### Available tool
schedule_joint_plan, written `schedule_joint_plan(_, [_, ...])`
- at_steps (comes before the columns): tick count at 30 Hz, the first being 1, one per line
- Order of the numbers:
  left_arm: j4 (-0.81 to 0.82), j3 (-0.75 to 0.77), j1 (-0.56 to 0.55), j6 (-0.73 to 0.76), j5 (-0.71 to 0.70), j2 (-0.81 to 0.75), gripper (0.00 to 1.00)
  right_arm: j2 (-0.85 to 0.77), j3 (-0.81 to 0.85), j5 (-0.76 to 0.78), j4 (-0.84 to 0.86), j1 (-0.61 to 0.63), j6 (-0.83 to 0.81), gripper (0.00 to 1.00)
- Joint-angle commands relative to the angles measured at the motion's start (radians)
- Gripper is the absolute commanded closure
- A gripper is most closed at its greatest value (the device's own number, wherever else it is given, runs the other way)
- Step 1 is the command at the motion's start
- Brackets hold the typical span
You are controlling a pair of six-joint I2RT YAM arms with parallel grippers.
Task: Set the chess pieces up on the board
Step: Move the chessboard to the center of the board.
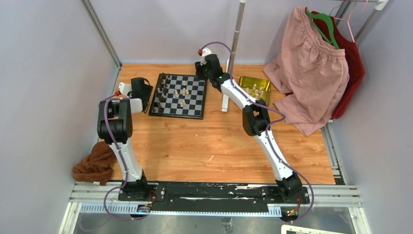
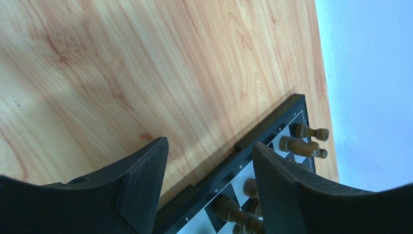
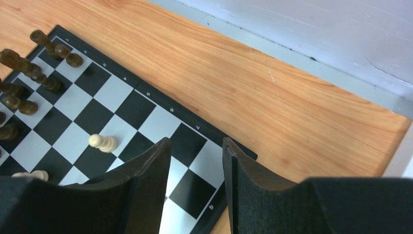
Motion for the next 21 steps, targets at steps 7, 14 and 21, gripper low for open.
schedule_joint_plan(7, [0.039,-0.070,0.007,-0.088,0.050,-0.025,0.32,0.098,0.093,-0.046,0.137,-0.035,0.096,0.52])
schedule_joint_plan(14, [0.041,-0.127,0.007,-0.099,0.051,-0.061,0.32,0.120,0.119,-0.039,0.191,-0.059,0.116,0.52])
schedule_joint_plan(21, [0.042,-0.151,0.007,-0.092,0.047,-0.066,0.33,0.141,0.136,-0.022,0.222,-0.073,0.153,0.52])
